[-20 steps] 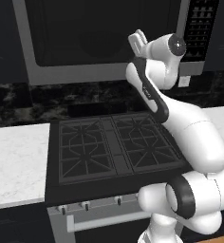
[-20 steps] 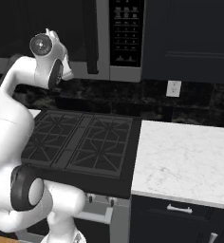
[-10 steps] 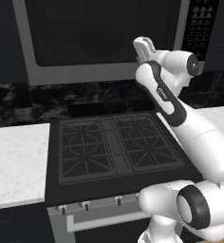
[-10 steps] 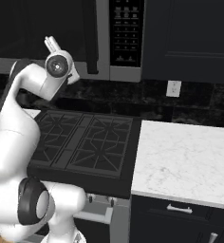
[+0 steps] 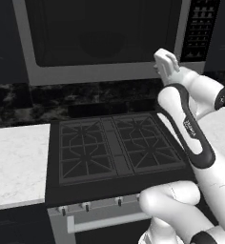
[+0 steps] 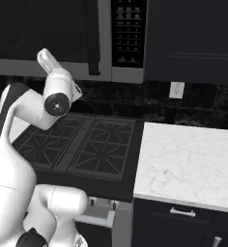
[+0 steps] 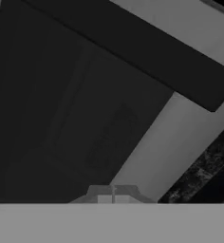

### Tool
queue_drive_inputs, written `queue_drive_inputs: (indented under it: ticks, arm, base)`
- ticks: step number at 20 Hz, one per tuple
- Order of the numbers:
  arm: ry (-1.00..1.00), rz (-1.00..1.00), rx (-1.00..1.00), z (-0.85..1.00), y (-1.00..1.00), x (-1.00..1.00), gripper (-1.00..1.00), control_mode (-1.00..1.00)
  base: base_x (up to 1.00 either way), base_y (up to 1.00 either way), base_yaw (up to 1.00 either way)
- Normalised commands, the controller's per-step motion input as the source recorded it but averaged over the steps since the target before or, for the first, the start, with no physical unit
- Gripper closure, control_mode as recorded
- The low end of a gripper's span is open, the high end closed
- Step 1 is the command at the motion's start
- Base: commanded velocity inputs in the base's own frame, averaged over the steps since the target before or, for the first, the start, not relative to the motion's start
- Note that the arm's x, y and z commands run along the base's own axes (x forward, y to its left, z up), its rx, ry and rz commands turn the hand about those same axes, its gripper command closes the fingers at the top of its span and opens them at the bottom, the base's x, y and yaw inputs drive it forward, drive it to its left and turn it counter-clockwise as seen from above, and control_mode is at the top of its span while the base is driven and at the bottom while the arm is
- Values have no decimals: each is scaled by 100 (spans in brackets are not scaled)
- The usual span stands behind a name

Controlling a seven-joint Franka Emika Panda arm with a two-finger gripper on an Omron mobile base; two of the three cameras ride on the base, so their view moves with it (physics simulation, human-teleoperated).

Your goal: Open the microwave, place the bowl with waffle inside the microwave, then close the microwave door and turn it on.

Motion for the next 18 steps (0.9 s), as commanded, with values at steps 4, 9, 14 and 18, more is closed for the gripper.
queue_drive_inputs:
  ticks: [4, 9, 14, 18]
  arm:
    - [15, -3, 0, 42, -87, -79, 100, -100]
    - [35, -10, 1, 50, -98, -57, 100, -100]
    - [29, -13, 0, 27, -88, -45, 100, -100]
    - [1, -23, 0, 0, -53, -21, 100, -100]
  base:
    - [0, 0, 0]
    - [0, 0, 0]
    - [0, 0, 0]
    - [0, 0, 0]
